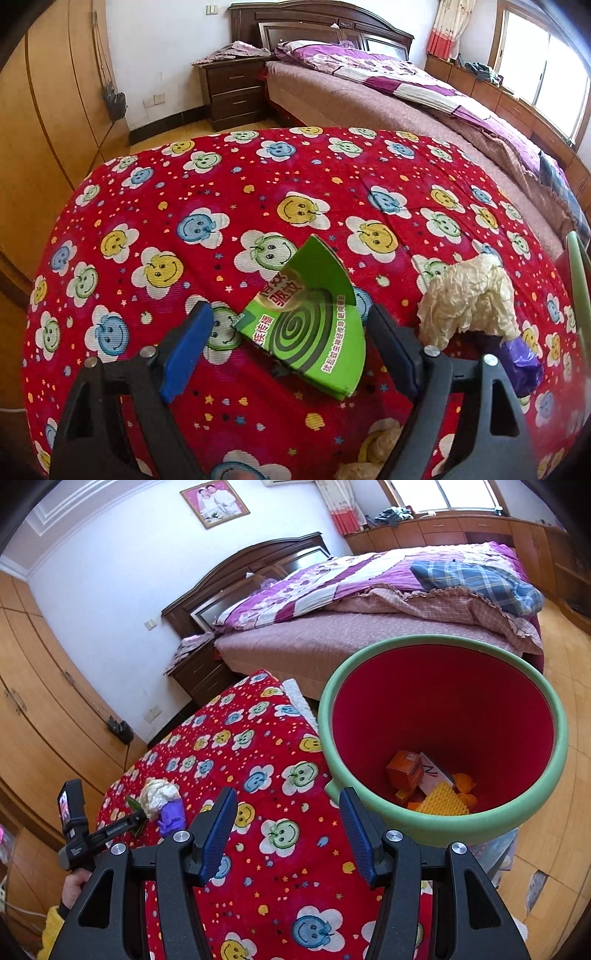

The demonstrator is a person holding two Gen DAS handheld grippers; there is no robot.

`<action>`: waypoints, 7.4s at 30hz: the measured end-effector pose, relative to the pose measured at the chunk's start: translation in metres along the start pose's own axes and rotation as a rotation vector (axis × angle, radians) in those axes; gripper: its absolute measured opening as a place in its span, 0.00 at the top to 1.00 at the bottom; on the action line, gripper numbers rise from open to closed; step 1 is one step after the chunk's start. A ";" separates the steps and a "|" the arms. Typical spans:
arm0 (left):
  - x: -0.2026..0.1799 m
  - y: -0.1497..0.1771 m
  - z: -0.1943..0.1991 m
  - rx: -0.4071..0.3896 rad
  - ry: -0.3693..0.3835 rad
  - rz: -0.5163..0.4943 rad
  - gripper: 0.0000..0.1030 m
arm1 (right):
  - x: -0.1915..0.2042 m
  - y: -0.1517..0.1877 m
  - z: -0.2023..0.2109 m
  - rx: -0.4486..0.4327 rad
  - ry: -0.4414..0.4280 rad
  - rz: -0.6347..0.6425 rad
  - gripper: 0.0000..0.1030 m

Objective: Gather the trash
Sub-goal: 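Reach the left tool to the green mosquito-coil box and grasp it, then hold the green box with the left tool while the right tool grasps the purple bag, then lift the green box and purple bag toward the red bucket with both tools, then carry the green box and purple bag over the red bucket with both tools, then open both tools to drop the green box and purple bag into the bucket, then reach the left tool to the crumpled white tissue and grasp it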

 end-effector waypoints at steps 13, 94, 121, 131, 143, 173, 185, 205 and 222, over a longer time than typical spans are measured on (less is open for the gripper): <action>0.020 0.007 0.066 -0.065 0.105 0.090 0.34 | 0.050 -0.005 -0.002 0.001 -0.065 0.099 0.43; -0.153 0.065 0.194 -0.278 0.253 -0.059 0.34 | 0.008 -0.005 0.100 -0.192 -0.184 0.031 0.76; -0.329 0.041 0.095 -0.099 0.490 -0.326 0.34 | -0.127 -0.028 0.055 -0.204 0.107 -0.101 0.76; -0.364 0.038 0.049 -0.041 0.548 -0.370 0.34 | -0.151 -0.027 0.019 -0.154 0.131 -0.120 0.75; -0.379 0.040 0.027 -0.025 0.536 -0.405 0.30 | -0.150 -0.028 0.009 -0.146 0.094 -0.134 0.73; -0.278 0.008 0.047 -0.106 0.374 -0.255 0.29 | -0.138 -0.028 0.020 -0.156 0.096 -0.142 0.36; -0.163 -0.034 0.030 -0.121 0.160 -0.142 0.21 | -0.133 -0.026 0.022 -0.136 0.128 -0.141 0.36; -0.083 -0.049 -0.038 -0.029 0.053 -0.006 0.17 | -0.145 -0.029 0.027 -0.124 0.202 -0.143 0.36; -0.091 -0.041 -0.036 -0.012 0.163 0.038 0.60 | -0.144 -0.025 0.029 -0.131 0.210 -0.144 0.36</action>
Point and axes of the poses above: each gripper's, at about its wrist camera, not at the fingertips, and z roughly against the way its jaws point, x to its left, y to its underside, the point moved 9 cm from there along -z, roughly the way its jaws point, and after that the axes turned 12 degrees about y, right-handed, at the moved point
